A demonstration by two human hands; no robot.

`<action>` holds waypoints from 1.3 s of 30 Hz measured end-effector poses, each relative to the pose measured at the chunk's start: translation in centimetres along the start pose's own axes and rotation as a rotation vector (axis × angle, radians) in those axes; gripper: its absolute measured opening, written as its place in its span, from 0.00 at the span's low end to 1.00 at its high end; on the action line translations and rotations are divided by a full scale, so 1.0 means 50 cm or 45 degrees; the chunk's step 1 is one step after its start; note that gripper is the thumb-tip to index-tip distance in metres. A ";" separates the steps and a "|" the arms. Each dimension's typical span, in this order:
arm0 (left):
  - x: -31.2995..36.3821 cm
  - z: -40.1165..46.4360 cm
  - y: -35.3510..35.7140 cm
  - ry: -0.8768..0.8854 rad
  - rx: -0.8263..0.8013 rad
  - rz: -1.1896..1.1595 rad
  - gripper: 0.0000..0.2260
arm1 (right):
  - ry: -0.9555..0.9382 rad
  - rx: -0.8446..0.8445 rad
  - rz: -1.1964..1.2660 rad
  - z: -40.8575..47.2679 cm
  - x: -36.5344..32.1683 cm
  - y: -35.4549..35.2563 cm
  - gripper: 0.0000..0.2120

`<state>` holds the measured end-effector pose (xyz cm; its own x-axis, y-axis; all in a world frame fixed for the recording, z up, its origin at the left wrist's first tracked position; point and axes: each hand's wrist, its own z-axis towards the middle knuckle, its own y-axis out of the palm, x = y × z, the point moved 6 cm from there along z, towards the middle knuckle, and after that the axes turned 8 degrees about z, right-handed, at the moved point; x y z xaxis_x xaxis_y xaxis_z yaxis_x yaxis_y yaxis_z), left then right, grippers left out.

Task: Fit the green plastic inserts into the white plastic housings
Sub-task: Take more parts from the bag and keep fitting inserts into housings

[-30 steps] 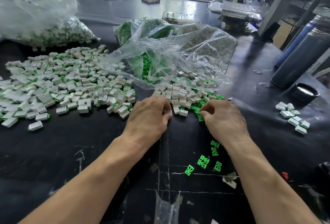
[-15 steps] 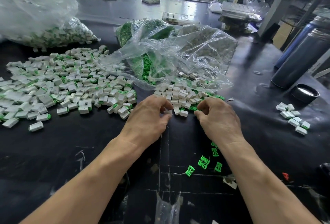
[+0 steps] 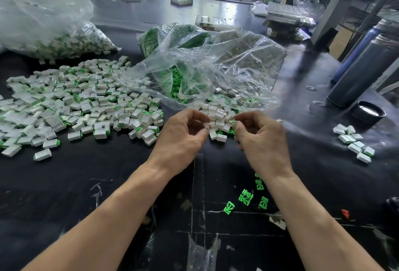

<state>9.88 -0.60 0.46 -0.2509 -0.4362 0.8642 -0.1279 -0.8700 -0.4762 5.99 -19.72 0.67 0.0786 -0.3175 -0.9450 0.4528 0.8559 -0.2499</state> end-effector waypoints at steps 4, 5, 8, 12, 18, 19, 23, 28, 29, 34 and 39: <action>0.006 -0.004 -0.001 -0.053 -0.033 -0.362 0.09 | 0.007 -0.112 0.236 -0.013 -0.006 0.023 0.06; 0.006 -0.003 -0.002 -0.073 -0.038 -0.428 0.08 | 0.008 -0.141 0.278 -0.016 -0.008 0.028 0.06; 0.005 0.000 0.000 -0.163 -0.059 -0.603 0.06 | 0.018 -0.191 0.406 -0.019 -0.012 0.039 0.09; -0.003 0.000 0.009 -0.299 -0.066 -0.803 0.05 | -0.006 -0.192 0.533 -0.020 -0.020 0.042 0.09; -0.006 0.001 0.016 -0.334 -0.063 -0.962 0.07 | -0.004 -0.195 0.590 -0.024 -0.023 0.044 0.07; -0.005 0.001 0.016 -0.328 -0.059 -0.980 0.10 | -0.001 -0.194 0.592 -0.024 -0.022 0.043 0.07; 0.000 -0.001 0.021 -0.310 -0.075 -1.088 0.14 | 0.007 -0.183 0.605 -0.026 -0.022 0.040 0.06; -0.002 -0.003 0.033 -0.308 -0.093 -1.069 0.11 | 0.003 -0.152 0.601 -0.026 -0.024 0.040 0.07; -0.003 -0.004 0.035 -0.307 -0.099 -1.053 0.10 | -0.002 -0.151 0.587 -0.027 -0.024 0.040 0.07; 0.000 -0.005 0.034 -0.277 -0.099 -0.988 0.10 | -0.028 -0.166 0.509 -0.030 -0.026 0.042 0.07; 0.004 -0.004 0.026 -0.173 -0.056 -0.798 0.07 | -0.074 -0.210 0.378 -0.030 -0.030 0.043 0.10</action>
<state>9.49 -1.77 -0.03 0.0073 0.1240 0.9923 -0.2510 -0.9603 0.1219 5.53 -16.77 1.25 0.2379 -0.0629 -0.9693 0.2529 0.9675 -0.0007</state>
